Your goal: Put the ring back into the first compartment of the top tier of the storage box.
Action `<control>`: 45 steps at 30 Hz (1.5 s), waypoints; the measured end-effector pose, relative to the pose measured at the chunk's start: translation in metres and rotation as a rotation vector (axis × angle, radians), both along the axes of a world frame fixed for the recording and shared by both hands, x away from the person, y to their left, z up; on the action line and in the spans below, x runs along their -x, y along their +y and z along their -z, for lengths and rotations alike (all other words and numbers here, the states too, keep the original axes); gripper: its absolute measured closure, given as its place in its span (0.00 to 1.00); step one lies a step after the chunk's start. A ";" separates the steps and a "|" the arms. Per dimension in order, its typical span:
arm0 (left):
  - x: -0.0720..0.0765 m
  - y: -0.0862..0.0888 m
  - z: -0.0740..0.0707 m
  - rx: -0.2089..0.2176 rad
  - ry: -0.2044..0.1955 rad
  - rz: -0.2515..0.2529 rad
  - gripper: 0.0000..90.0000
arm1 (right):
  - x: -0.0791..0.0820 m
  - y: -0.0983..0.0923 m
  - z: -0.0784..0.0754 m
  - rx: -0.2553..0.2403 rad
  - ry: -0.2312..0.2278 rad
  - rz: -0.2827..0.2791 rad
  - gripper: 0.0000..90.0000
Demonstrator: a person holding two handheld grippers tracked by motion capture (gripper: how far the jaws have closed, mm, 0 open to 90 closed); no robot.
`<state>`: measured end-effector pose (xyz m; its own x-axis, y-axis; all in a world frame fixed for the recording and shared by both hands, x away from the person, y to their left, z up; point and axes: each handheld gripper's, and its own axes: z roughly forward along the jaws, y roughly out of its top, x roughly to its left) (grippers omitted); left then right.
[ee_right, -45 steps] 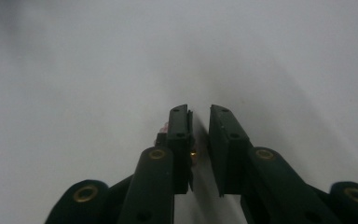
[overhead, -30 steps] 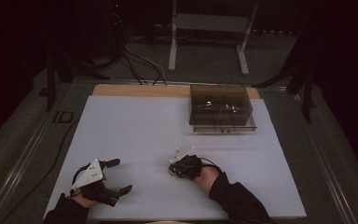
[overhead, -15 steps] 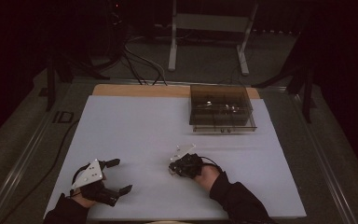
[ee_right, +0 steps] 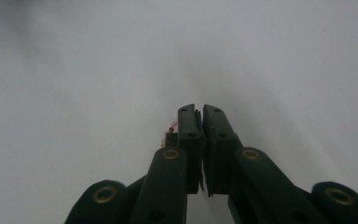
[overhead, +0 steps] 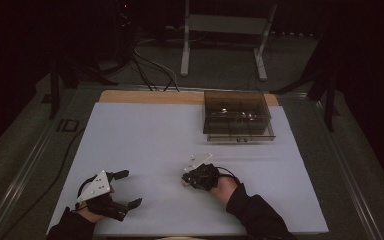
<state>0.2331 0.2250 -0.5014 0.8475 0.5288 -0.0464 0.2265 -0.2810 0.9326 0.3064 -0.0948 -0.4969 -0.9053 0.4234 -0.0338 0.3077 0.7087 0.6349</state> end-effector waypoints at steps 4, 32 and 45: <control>0.000 0.000 0.000 0.000 0.001 0.003 0.01 | 0.001 0.001 -0.003 0.002 -0.007 -0.008 0.97; 0.000 -0.001 0.000 0.001 0.004 0.004 0.01 | 0.004 -0.002 -0.022 -0.013 -0.017 -0.023 0.97; 0.000 0.000 0.000 0.001 0.004 0.003 0.01 | 0.003 -0.009 -0.033 -0.022 -0.033 -0.008 0.97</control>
